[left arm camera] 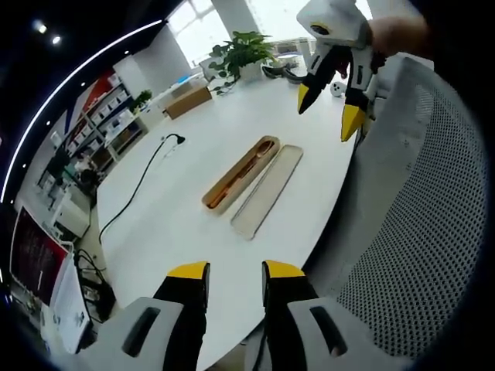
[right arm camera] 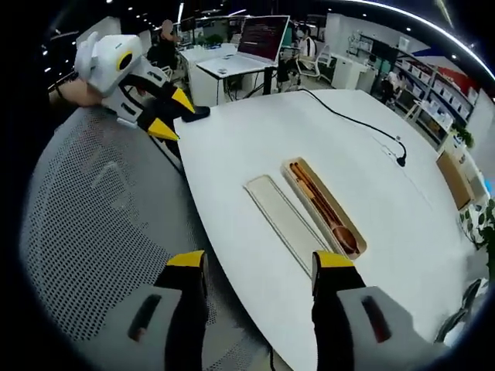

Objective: Arrange the utensils inside the cutlery case until each visible utensil rests in its matching compartment.

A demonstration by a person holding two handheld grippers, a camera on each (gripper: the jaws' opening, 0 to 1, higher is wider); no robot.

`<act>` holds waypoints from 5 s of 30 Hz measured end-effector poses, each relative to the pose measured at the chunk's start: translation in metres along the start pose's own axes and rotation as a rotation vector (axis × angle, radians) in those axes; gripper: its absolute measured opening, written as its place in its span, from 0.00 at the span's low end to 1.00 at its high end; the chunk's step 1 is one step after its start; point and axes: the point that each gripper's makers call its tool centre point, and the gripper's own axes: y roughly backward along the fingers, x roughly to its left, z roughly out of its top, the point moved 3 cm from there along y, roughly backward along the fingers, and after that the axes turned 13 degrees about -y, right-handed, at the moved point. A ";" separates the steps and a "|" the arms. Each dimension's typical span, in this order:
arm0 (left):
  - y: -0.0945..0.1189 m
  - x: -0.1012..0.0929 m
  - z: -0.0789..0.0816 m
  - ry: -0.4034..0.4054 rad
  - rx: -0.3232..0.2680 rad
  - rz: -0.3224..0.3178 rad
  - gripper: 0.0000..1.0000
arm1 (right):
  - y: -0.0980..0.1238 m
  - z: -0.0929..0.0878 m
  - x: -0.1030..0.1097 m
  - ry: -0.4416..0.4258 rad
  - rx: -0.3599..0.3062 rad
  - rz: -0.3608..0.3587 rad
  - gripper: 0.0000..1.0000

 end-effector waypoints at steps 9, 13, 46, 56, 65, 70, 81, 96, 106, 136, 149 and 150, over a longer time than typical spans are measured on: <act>0.000 -0.001 0.000 -0.006 0.006 -0.001 0.27 | -0.002 0.001 -0.003 0.002 -0.017 -0.028 0.49; 0.000 0.000 0.000 -0.024 0.007 0.003 0.27 | 0.000 0.008 -0.005 -0.003 -0.075 -0.058 0.46; 0.002 0.001 0.008 -0.025 -0.038 0.015 0.28 | -0.013 0.011 -0.008 0.106 -0.088 -0.064 0.41; 0.000 -0.004 0.007 -0.048 -0.031 -0.011 0.28 | -0.014 0.006 -0.006 0.120 -0.065 -0.055 0.41; -0.004 -0.005 0.017 -0.084 -0.063 -0.059 0.34 | -0.009 0.011 -0.004 0.117 -0.093 -0.030 0.42; -0.011 0.006 0.021 -0.068 -0.078 -0.085 0.34 | -0.006 0.013 -0.005 0.078 -0.116 -0.005 0.41; -0.040 0.016 0.015 -0.135 -0.048 -0.222 0.37 | -0.001 0.013 -0.024 0.103 -0.112 0.074 0.41; -0.095 0.012 0.009 -0.222 0.003 -0.363 0.44 | -0.025 -0.010 -0.071 0.217 0.053 0.054 0.46; -0.121 0.010 0.008 -0.275 0.014 -0.422 0.46 | -0.045 -0.024 -0.090 0.229 0.124 0.067 0.44; -0.176 -0.012 0.018 -0.286 -0.013 -0.539 0.47 | -0.097 -0.037 -0.109 0.307 0.277 0.197 0.44; -0.186 -0.010 0.011 -0.246 -0.004 -0.535 0.47 | -0.106 -0.043 -0.113 0.354 0.329 0.220 0.45; -0.186 -0.011 0.010 -0.243 -0.003 -0.537 0.47 | -0.106 -0.043 -0.113 0.355 0.332 0.222 0.45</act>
